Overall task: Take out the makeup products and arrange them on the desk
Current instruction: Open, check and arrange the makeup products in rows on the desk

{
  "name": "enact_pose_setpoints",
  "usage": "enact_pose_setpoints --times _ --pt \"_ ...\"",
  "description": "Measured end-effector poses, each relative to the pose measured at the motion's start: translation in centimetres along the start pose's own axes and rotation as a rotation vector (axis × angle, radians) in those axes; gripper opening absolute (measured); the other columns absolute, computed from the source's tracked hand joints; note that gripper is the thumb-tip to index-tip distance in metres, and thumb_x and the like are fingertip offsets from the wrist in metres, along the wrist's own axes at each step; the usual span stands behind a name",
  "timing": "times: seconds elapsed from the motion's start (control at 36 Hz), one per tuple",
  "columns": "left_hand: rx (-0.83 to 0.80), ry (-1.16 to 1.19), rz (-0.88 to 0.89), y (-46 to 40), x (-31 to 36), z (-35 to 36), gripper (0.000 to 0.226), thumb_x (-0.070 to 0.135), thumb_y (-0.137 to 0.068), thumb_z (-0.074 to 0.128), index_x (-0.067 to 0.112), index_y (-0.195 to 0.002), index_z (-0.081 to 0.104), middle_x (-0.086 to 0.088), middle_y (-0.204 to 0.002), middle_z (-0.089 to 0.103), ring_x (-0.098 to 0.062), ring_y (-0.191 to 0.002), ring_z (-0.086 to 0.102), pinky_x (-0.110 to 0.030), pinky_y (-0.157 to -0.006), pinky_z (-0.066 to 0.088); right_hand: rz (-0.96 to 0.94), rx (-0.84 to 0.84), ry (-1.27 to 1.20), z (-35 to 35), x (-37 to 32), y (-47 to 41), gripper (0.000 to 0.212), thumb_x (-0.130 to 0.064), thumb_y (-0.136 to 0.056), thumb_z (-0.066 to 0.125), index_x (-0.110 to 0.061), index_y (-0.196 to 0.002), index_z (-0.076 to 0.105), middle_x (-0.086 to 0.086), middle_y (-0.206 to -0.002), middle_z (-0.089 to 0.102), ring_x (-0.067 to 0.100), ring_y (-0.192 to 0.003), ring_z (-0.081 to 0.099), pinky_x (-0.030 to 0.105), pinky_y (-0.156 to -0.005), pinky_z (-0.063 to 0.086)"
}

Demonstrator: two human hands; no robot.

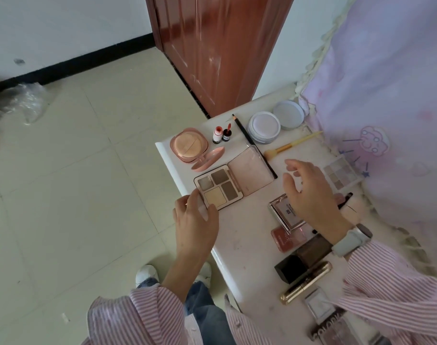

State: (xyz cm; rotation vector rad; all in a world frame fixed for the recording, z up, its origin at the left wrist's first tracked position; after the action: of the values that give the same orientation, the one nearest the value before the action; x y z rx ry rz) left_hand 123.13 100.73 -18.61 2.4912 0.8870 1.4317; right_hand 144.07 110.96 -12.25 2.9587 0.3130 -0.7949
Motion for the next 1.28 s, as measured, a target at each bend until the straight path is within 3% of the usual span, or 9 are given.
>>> enact_pose_setpoints --times 0.17,0.36,0.61,0.69,0.83,0.97,1.06,1.17,1.28 --pt "-0.019 0.054 -0.015 0.6 0.0 0.0 0.046 0.018 -0.091 0.052 0.016 -0.136 0.041 -0.002 -0.135 0.035 -0.02 -0.126 0.036 -0.035 -0.104 0.037 0.093 -0.388 0.624 3.7 1.9 3.3 0.083 -0.068 -0.081 0.039 -0.029 -0.146 0.005 0.007 -0.146 0.029 0.028 -0.127 0.033 0.044 -0.1 0.028" --pt "-0.041 0.059 -0.003 1.5 -0.3 -0.9 0.044 0.017 -0.091 0.053 0.017 -0.134 0.042 -0.004 -0.137 0.033 -0.022 -0.125 0.039 -0.04 -0.1 0.042 0.14 -0.345 0.588 4.0 1.9 3.6 0.052 -0.047 -0.084 0.05 -0.027 -0.132 0.04 0.004 -0.138 0.033 0.028 -0.119 0.038 0.042 -0.097 0.03" --pt "-0.323 0.313 0.028 4.8 2.1 -2.4 0.037 0.029 -0.094 0.05 0.023 -0.131 0.044 0.003 -0.128 0.051 -0.009 -0.103 0.055 -0.015 -0.071 0.045 0.754 0.049 -1.154 -0.9 0.4 6.9 0.019 -0.026 -0.089 0.056 -0.012 -0.101 0.051 0.006 -0.094 0.054 0.017 -0.079 0.054 0.025 -0.066 0.044" --pt "-0.38 0.355 0.152 7.2 4.6 -2.9 0.045 0.034 -0.094 0.048 0.032 -0.137 0.035 0.011 -0.135 0.041 -0.007 -0.114 0.05 -0.011 -0.077 0.043 0.83 -0.042 -1.251 -0.1 -3.5 9.2 0.023 -0.033 -0.088 0.055 -0.012 -0.082 0.058 0.006 -0.07 0.056 0.016 -0.062 0.049 0.025 -0.052 0.038" --pt "-0.495 0.512 0.215 11.6 7.2 -5.3 0.04 0.043 -0.096 0.034 0.041 -0.136 0.034 0.017 -0.134 0.042 -0.002 -0.12 0.045 -0.018 -0.092 0.035 0.565 -0.167 -0.562 -1.5 -10.6 12.9 0.039 -0.052 -0.088 0.049 -0.014 -0.094 0.055 0.0 -0.08 0.062 0.012 -0.07 0.057 0.024 -0.06 0.047" --pt "-0.512 0.916 -0.091 13.6 6.2 -7.9 0.035 0.043 -0.094 0.045 0.018 -0.116 0.056 -0.011 -0.11 0.064 -0.02 -0.091 0.064 -0.034 -0.072 0.054 0.214 -0.11 -0.49 -4.5 -16.8 15.5 0.022 -0.027 -0.088 0.058 -0.017 -0.108 0.055 -0.01 -0.084 0.059 -0.002 -0.072 0.055 0.009 -0.067 0.042" --pt "-0.508 1.105 -0.218 15.3 6.8 -9.2 0.038 0.042 -0.095 0.044 0.01 -0.082 0.062 -0.008 -0.066 0.064 -0.016 -0.057 0.063 -0.028 -0.056 0.053 0.031 -0.005 -0.401 -6.9 -19.7 16.9 0.035 -0.009 -0.087 0.058 -0.014 -0.122 0.056 -0.01 -0.097 0.058 0.001 -0.082 0.055 0.001 -0.075 0.038" --pt "-0.626 1.202 -0.176 18.2 9.2 -10.5 0.045 0.048 -0.088 0.052 0.011 -0.074 0.075 -0.008 -0.073 0.07 -0.023 -0.071 0.069 -0.041 -0.087 0.05 -0.182 0.115 -0.27 -9.5 -23.2 18.8 0.034 -0.008 -0.087 0.059 -0.01 -0.121 0.058 -0.01 -0.094 0.052 0.014 -0.088 0.055 0.004 -0.074 0.037" --pt "-0.695 1.269 -0.189 19.6 9.6 -10.6 0.044 0.042 -0.091 0.05 0.009 -0.078 0.076 -0.011 -0.086 0.07 -0.023 -0.08 0.069 -0.039 -0.098 0.043 -0.302 0.114 -0.141 -10.5 -24.1 20.3 0.035 -0.026 -0.086 0.05 -0.006 -0.112 0.062 0.003 -0.098 0.062 0.023 -0.094 0.053 0.029 -0.082 0.045"
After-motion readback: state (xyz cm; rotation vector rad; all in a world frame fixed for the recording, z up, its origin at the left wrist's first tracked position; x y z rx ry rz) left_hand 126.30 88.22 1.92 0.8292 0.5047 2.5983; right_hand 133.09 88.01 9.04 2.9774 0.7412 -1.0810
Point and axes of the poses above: each hand's wrist, its own y-axis away from the middle knuckle, its own z-axis out of the palm, x = y × z, the point moved 9 cm from there along -y, towards the middle knuckle
